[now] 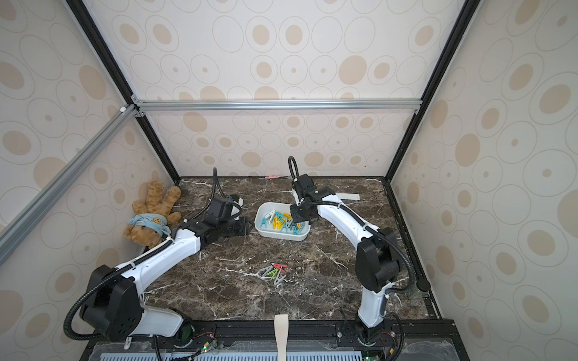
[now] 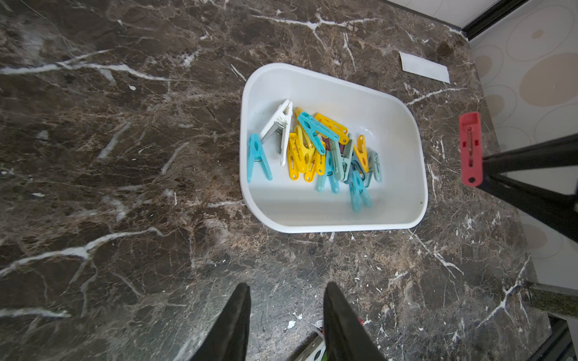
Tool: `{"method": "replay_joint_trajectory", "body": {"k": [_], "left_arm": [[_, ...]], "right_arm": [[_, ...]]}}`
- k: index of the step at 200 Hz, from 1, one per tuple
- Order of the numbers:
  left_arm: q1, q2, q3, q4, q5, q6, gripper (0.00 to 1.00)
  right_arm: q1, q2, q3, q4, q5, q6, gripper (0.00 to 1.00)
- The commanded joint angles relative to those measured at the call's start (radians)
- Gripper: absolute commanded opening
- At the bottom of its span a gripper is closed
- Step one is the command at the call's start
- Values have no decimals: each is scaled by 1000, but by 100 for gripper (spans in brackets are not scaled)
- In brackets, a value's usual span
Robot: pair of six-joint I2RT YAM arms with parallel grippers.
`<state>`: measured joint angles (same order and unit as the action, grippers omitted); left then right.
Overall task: Put the clothespins into the storage box
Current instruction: Place the clothespin in the storage box.
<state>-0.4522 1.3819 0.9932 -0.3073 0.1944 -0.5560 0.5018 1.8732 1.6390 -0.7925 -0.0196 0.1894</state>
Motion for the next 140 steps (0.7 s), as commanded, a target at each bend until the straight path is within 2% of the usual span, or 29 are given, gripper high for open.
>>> {"method": "replay_joint_trajectory", "body": {"k": [1,71,140], "left_arm": [[7,-43,-36,-5,-4,-39,40],[7,-3,-37,28,61,-87,40],[7,6,-38,7,73,-101,39]], "right_arm": [[-18,72,47,-57,-18,-52,0],[-52,285,209,-96,5,-115,0],[-71,387,279,-88,-30,-94,0]]}}
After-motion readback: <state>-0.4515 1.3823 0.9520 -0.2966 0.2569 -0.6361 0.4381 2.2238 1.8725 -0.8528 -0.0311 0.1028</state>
